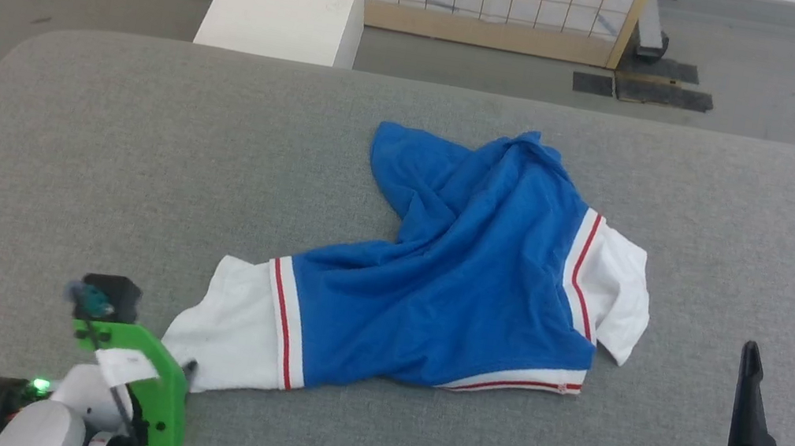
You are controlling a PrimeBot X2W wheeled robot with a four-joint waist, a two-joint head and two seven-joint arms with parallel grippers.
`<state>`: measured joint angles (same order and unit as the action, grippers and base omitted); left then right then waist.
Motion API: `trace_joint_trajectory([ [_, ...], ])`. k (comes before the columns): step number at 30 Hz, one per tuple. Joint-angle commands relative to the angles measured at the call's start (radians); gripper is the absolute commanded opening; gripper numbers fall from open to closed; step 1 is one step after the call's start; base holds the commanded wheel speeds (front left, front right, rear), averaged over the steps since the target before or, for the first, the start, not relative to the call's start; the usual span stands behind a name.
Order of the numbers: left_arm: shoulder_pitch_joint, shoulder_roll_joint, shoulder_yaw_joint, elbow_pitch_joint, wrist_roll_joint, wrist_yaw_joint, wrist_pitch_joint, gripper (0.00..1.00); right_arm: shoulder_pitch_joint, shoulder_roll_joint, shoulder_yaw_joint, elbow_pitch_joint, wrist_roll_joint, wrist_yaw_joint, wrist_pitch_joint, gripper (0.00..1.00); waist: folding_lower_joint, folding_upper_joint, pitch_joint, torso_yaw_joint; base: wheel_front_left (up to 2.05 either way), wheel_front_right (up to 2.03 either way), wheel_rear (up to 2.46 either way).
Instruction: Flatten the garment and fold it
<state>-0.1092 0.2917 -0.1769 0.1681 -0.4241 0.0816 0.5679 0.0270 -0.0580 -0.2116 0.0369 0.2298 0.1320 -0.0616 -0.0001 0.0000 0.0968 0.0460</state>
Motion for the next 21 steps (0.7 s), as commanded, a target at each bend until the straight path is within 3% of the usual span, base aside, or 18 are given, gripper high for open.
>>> trace_joint_trajectory([
  [1, -0.015, 0.011, -0.011, 0.003, -0.007, 0.006, 0.046, 1.00, -0.020, 0.003, -0.002, -0.009, -0.002, -0.001, -0.001, 1.00, 0.0001, 0.0000, 0.019, 0.001, 0.00, 0.00, 0.00],
  [3, -0.023, 0.017, -0.024, 0.014, -0.009, 0.015, 0.118, 1.00, -0.027, 0.003, -0.002, -0.013, -0.002, -0.001, -0.002, 1.00, 0.0001, 0.0000, 0.034, 0.001, 0.00, 0.00, 0.00],
  [10, -0.040, 0.003, -0.049, 0.060, -0.037, 0.012, 0.209, 1.00, -0.046, 0.005, 0.000, -0.023, -0.007, -0.001, -0.003, 1.00, 0.0001, 0.0000, 0.070, -0.005, 0.00, 0.00, 0.00],
  [11, -0.037, -0.004, -0.054, 0.064, -0.047, 0.008, 0.222, 0.27, -0.049, 0.005, -0.001, -0.023, -0.008, -0.001, -0.002, 1.00, 0.0001, 0.0000, 0.073, -0.005, 0.00, 0.00, 0.00],
  [12, -0.034, -0.011, -0.053, 0.065, -0.058, 0.006, 0.227, 0.00, -0.050, 0.005, -0.001, -0.022, -0.008, -0.001, -0.002, 1.00, 0.0001, 0.0000, 0.074, -0.004, 0.00, 0.00, 0.00],
  [16, -0.024, -0.027, -0.042, 0.051, -0.090, -0.003, 0.211, 0.00, -0.053, 0.006, -0.003, -0.015, -0.013, -0.001, 0.002, 1.00, 0.0001, 0.0000, 0.075, -0.001, 0.00, 0.00, 0.00],
  [21, -0.019, -0.044, 0.025, -0.014, -0.114, 0.016, 0.087, 0.00, -0.049, 0.006, -0.005, 0.007, -0.041, -0.001, 0.046, 1.00, 0.0001, 0.0000, 0.055, 0.008, 0.00, 0.00, 0.00],
])
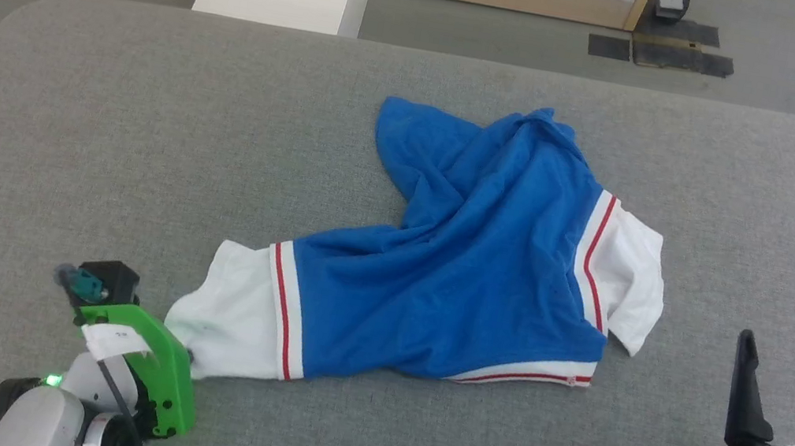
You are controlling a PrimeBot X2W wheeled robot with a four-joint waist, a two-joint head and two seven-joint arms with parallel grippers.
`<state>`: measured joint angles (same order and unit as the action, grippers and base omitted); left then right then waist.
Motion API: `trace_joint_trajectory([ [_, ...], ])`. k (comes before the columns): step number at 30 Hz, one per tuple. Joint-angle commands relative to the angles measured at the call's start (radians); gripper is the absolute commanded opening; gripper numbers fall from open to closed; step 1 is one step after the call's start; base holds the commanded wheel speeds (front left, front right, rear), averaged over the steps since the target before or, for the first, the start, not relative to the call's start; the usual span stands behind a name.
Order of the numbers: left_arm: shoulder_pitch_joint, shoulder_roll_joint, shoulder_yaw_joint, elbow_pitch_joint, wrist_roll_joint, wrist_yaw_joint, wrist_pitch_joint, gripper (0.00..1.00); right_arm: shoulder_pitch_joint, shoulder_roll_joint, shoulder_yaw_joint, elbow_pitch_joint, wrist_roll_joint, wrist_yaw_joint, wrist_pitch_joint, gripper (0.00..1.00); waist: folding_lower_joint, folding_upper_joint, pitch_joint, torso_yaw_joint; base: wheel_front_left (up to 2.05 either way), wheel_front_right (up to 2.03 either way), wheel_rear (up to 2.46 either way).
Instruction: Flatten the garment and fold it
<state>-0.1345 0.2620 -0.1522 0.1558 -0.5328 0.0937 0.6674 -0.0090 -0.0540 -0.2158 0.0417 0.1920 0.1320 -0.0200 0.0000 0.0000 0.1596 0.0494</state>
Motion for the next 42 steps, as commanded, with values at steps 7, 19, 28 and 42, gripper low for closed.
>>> trace_joint_trajectory([
  [7, 0.042, -0.023, 0.063, -0.115, 0.018, 0.043, -0.181, 0.00, -0.061, -0.024, 0.032, 0.003, -0.021, -0.001, 0.227, 1.00, 0.0000, 0.0000, -0.021, 0.015, 0.00, 0.00, 0.00],
  [19, 0.065, -0.058, 0.050, -0.217, 0.017, 0.055, -0.236, 0.00, -0.283, -0.139, 0.210, 0.077, -0.079, -0.001, 0.847, 1.00, 0.0000, 0.0000, 0.064, 0.056, 0.00, 0.00, 0.00],
  [28, 0.039, -0.075, 0.036, -0.210, 0.007, 0.045, -0.257, 0.00, -0.368, -0.191, 0.329, 0.140, -0.105, -0.001, 0.971, 1.00, 0.0000, 0.0000, 0.119, 0.084, 0.00, 0.00, 0.00],
  [42, 0.022, -0.078, 0.037, -0.180, -0.006, 0.037, -0.287, 0.00, -0.386, -0.248, 0.403, 0.203, -0.010, -0.001, 0.983, 0.00, 0.0000, 0.0000, 0.127, 0.078, 0.00, 0.00, 0.00],
])
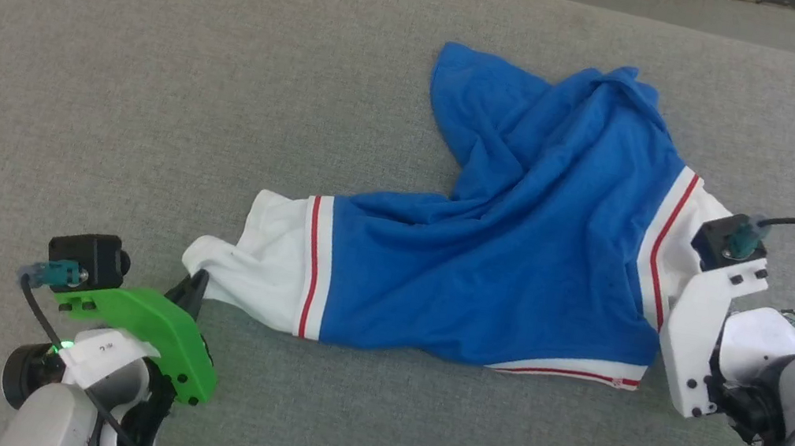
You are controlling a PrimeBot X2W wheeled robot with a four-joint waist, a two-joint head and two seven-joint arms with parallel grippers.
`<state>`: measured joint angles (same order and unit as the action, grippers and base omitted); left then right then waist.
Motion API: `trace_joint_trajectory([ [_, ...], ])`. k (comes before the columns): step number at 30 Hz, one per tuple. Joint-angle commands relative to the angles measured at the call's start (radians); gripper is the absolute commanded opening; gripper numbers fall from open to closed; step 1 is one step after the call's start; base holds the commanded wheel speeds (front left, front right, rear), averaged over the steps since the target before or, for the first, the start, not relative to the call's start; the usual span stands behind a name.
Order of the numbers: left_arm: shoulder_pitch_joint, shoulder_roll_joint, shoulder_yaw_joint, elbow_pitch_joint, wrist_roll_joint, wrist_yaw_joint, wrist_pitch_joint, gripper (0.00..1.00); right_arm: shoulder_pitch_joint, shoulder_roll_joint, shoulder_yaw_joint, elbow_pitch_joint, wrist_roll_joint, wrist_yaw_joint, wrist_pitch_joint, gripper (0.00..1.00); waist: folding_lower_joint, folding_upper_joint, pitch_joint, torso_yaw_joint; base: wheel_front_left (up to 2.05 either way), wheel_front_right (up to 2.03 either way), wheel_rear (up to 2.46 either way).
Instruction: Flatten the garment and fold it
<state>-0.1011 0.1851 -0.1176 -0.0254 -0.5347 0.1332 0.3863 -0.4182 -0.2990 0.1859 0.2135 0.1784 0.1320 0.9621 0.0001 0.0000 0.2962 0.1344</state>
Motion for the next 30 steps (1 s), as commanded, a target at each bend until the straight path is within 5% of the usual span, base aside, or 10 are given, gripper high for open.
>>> trace_joint_trajectory([
  [1, -0.011, 0.000, 0.004, 0.003, -0.006, -0.003, -0.008, 0.00, 0.022, -0.003, -0.011, 0.030, 0.008, -0.001, -0.010, 0.00, -0.0001, 0.0000, -0.014, -0.010, 0.00, 0.00, 0.00],
  [9, 0.012, 0.004, 0.020, 0.001, -0.014, 0.006, -0.026, 0.00, 0.081, 0.040, -0.194, -0.058, 0.056, -0.001, -0.115, 0.00, -0.0001, 0.0000, -0.094, -0.036, 0.00, 0.00, 0.00],
  [18, 0.090, 0.004, 0.048, -0.026, -0.031, 0.031, -0.040, 0.00, 0.316, 0.108, -0.385, -0.215, 0.110, -0.001, -0.126, 0.00, -0.0001, 0.0000, -0.187, -0.066, 0.00, 0.00, 0.00],
  [30, 0.074, 0.006, 0.090, -0.111, -0.081, 0.016, -0.070, 0.00, 0.343, 0.183, -0.472, -0.335, 0.219, -0.001, -0.151, 0.00, -0.0001, 0.0000, -0.245, -0.079, 0.00, 0.00, 0.00],
])
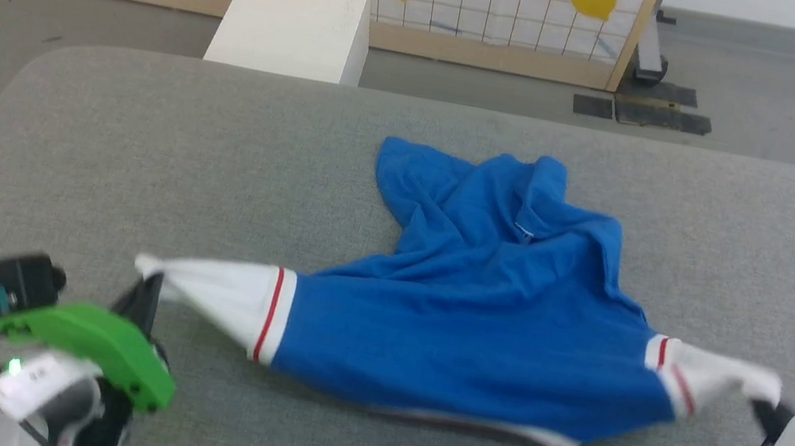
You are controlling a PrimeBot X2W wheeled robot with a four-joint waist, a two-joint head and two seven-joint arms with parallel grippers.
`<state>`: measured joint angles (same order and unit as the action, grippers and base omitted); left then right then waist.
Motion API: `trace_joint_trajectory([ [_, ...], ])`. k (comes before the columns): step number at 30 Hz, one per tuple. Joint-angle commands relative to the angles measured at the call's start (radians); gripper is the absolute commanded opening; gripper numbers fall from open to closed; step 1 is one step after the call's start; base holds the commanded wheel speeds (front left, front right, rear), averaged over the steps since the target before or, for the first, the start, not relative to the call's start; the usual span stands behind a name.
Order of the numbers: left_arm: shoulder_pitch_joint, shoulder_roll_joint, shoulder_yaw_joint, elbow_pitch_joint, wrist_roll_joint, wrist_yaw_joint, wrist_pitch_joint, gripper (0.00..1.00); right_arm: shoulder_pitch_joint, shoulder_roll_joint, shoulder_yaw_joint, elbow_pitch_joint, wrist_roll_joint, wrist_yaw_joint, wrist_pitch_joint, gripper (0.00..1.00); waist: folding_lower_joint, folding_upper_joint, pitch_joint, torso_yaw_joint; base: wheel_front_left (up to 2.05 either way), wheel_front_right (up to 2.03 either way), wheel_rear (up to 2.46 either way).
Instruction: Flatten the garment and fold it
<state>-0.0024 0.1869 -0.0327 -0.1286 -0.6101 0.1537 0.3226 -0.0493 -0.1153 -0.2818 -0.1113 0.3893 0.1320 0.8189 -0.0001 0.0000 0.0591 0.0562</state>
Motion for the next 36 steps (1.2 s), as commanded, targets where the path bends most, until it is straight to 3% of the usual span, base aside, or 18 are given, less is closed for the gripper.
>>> trace_joint_trajectory([
  [1, -0.045, 0.006, 0.007, -0.016, -0.012, -0.009, -0.004, 0.00, -0.044, -0.004, -0.010, -0.018, 0.021, -0.001, -0.010, 0.00, 0.0001, 0.0000, -0.011, 0.002, 0.00, 0.00, 0.00],
  [10, -0.354, 0.068, 0.017, -0.035, -0.006, -0.040, 0.021, 0.00, -0.312, -0.093, -0.017, -0.061, 0.118, -0.001, -0.007, 0.00, 0.0001, 0.0000, -0.041, 0.000, 0.00, 0.00, 0.00],
  [19, -0.622, 0.095, 0.018, 0.022, 0.017, -0.067, -0.021, 0.00, -0.554, -0.152, -0.017, -0.014, 0.183, -0.001, -0.064, 0.00, 0.0001, 0.0000, -0.046, -0.010, 0.00, 0.00, 0.00],
  [28, -0.788, 0.112, -0.010, 0.108, 0.033, -0.086, -0.010, 0.00, -0.675, -0.152, -0.011, 0.052, 0.189, -0.001, -0.090, 0.00, 0.0001, 0.0000, -0.014, -0.018, 0.00, 0.00, 0.00],
  [36, -0.982, 0.164, -0.049, 0.263, 0.080, -0.114, 0.020, 0.00, -0.883, -0.122, 0.001, 0.168, 0.118, -0.001, -0.092, 0.00, 0.0001, 0.0000, 0.103, -0.029, 0.00, 0.00, 0.00],
])
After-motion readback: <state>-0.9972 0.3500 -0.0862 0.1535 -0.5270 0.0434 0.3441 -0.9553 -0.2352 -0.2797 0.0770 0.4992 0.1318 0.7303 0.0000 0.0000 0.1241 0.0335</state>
